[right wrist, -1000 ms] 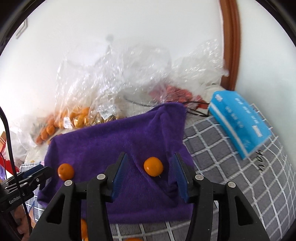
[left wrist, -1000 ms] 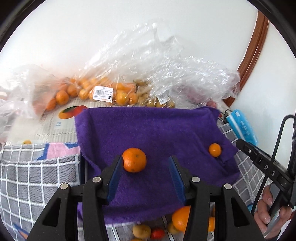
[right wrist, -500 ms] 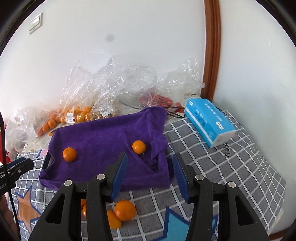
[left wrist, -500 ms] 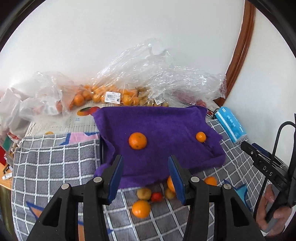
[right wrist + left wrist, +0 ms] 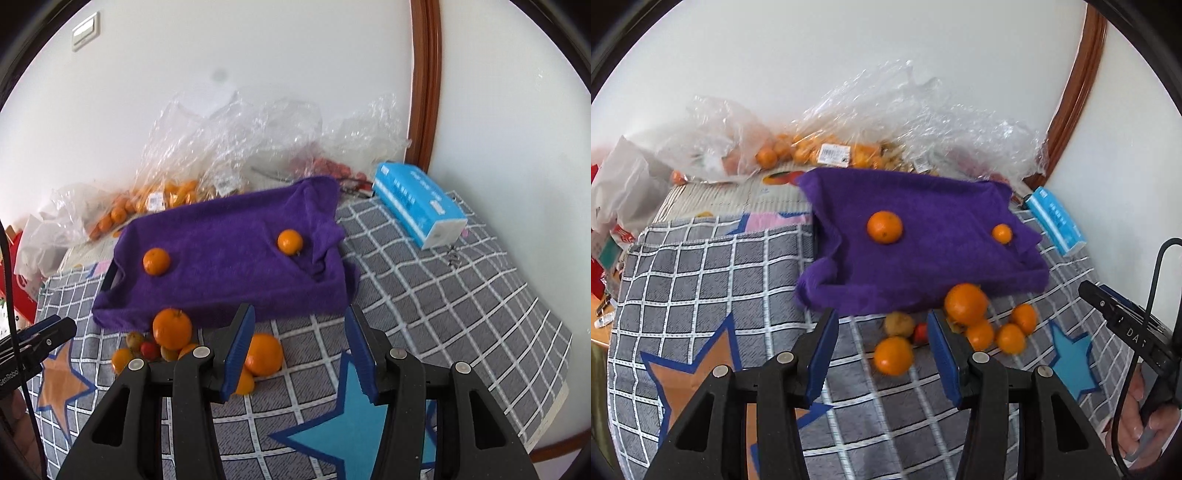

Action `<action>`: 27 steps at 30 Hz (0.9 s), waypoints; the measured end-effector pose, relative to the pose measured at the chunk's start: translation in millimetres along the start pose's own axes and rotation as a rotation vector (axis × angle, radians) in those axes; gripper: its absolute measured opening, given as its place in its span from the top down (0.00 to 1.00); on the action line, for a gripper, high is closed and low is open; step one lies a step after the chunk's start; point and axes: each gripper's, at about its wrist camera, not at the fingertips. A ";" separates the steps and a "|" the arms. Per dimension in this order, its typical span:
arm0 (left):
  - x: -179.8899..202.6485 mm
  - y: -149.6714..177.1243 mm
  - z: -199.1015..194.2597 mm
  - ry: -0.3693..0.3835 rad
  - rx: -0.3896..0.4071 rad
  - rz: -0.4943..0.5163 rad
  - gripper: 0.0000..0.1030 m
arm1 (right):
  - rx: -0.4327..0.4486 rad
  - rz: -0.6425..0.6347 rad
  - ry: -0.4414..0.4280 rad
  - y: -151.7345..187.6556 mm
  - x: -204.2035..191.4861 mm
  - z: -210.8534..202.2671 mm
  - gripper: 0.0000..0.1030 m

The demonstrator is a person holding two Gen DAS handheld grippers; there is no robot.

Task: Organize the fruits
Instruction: 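Move both tools back to the oranges lying beside the towel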

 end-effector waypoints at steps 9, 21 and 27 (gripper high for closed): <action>-28.2 3.8 23.4 0.049 -0.041 -0.031 0.37 | -0.069 -0.021 -0.036 10.0 -27.0 36.1 0.48; -44.7 2.7 48.6 0.092 -0.082 -0.042 0.34 | -0.121 0.003 -0.052 15.6 -41.4 68.4 0.44; -51.0 4.1 54.6 0.089 -0.098 -0.048 0.34 | -0.137 -0.014 -0.041 16.5 -46.3 77.8 0.44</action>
Point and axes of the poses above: each gripper's, at about its wrist camera, not at the fingertips, and z roughly the way its jaws point, x to its right, y to its underside, and after that the axes turned 7 degrees about -z, right-handed
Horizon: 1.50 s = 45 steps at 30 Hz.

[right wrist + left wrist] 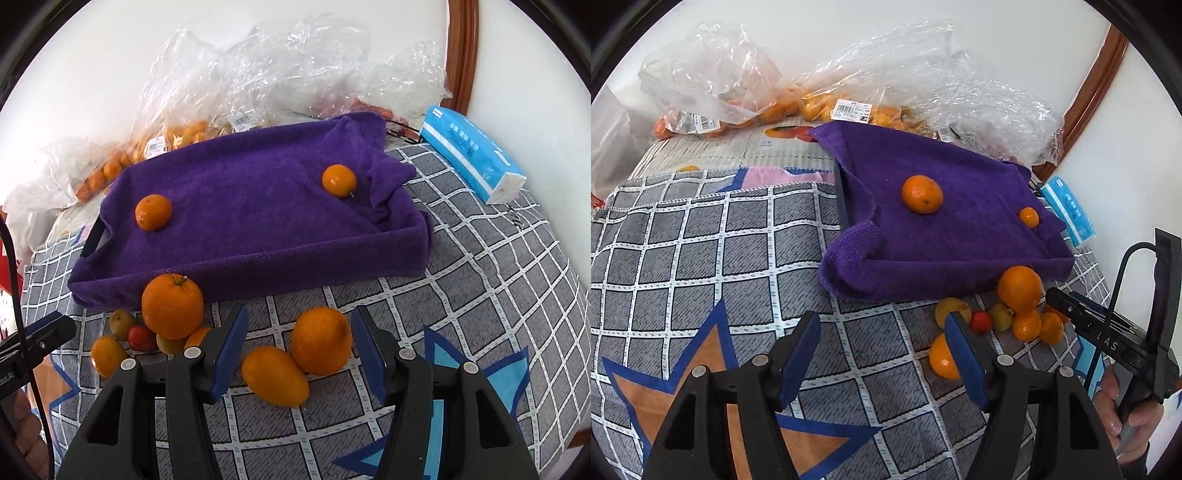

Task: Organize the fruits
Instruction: 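Move both tools back to the oranges lying beside the towel, then close the right gripper on a large orange while the left gripper grasps another orange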

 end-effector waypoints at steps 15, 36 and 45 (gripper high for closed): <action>-11.2 2.3 -4.7 -0.064 -0.003 -0.070 0.34 | 0.021 -0.061 0.078 5.0 -1.7 11.7 0.64; 23.9 14.6 -16.3 -0.055 0.000 -0.045 0.34 | 0.010 0.031 -0.107 15.5 35.6 10.2 0.68; 50.0 27.7 11.0 -0.080 -0.052 -0.034 0.48 | 0.048 0.037 -0.098 33.1 59.7 -19.6 0.68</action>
Point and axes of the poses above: each gripper's, at about its wrist camera, not at the fingertips, and z roughly the way its jaws point, x to its right, y to its underside, and after that the axes turned 7 degrees about -z, right-handed
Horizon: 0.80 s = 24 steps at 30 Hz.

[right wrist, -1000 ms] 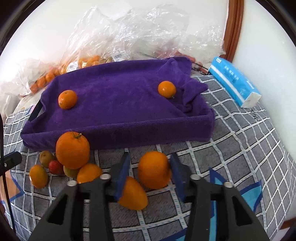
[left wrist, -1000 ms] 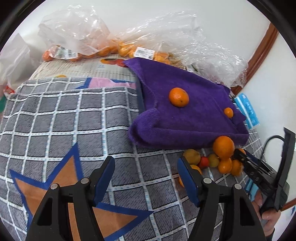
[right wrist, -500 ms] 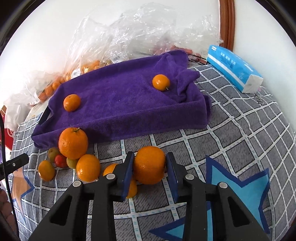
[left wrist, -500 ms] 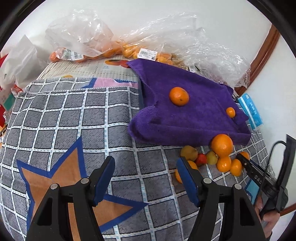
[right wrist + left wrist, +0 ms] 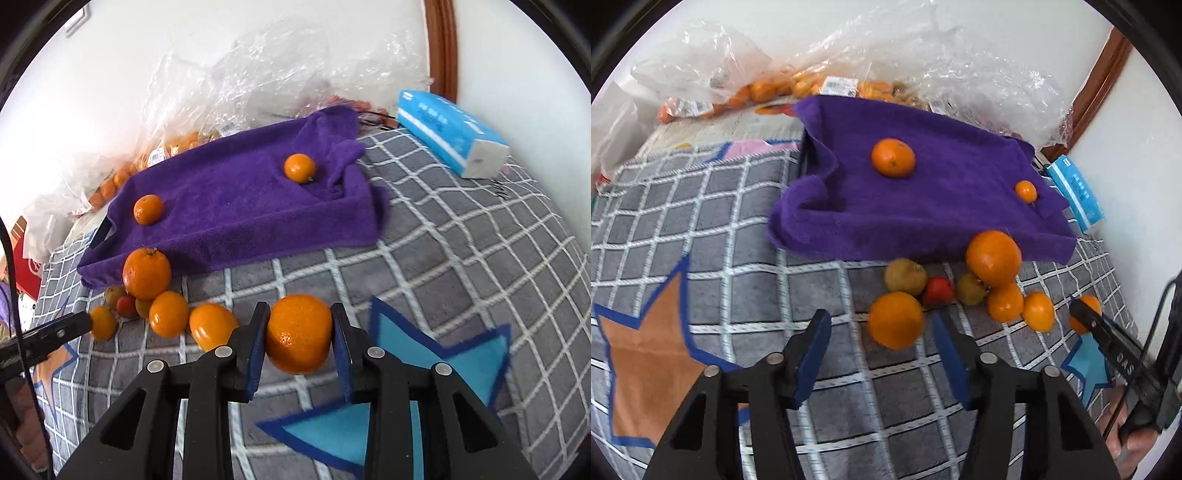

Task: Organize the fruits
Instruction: 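Close the right gripper on a large orange while the left gripper grasps another orange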

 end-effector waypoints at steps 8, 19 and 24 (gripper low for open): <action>6.0 4.6 11.1 -0.043 -0.006 0.015 0.68 | -0.037 0.025 0.003 19.3 16.8 2.0 0.68; -7.2 6.9 -20.7 -0.027 0.038 -0.015 0.68 | -0.008 0.007 0.010 18.9 8.5 -12.2 0.69; -2.7 11.2 -40.3 -0.029 0.085 0.003 0.68 | 0.020 -0.026 0.004 11.5 -4.2 -29.9 0.69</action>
Point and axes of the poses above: each gripper's, at about its wrist camera, not at the fingertips, and z roughly the way its jaws point, x to its right, y to its underside, and after that the axes turned 7 degrees about -z, right-handed
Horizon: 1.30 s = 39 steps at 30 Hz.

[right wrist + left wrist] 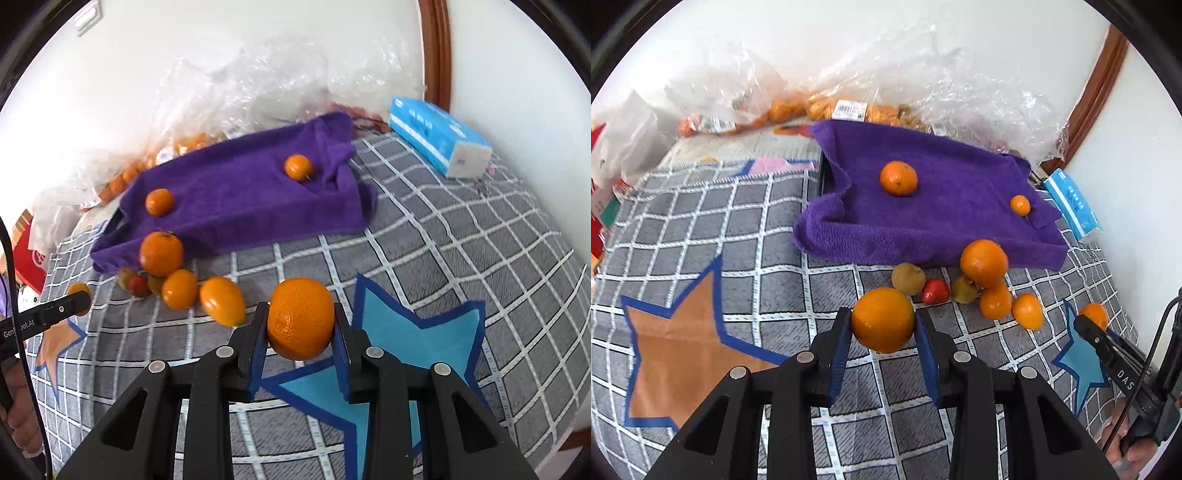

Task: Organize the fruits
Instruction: 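Close the right gripper on a large orange while the left gripper grasps another orange, then lift and carry both held oranges over the purple towel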

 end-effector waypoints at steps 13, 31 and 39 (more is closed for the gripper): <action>9.9 -7.4 -45.0 0.056 0.069 0.018 0.68 | 0.063 -0.007 0.013 -20.0 -17.6 -42.1 0.69; 8.5 -33.5 -83.2 0.071 0.156 0.021 0.68 | 0.135 -0.016 0.019 -51.1 -38.5 -71.4 0.69; 6.6 -41.1 -84.7 0.069 0.165 0.017 0.68 | 0.151 -0.018 0.020 -58.1 -39.4 -72.7 0.69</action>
Point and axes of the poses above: each gripper's, at about its wrist camera, not at the fingertips, and z roughly the way its jaws point, x to its right, y to its underside, and after that the axes turned 7 degrees about -z, right-handed
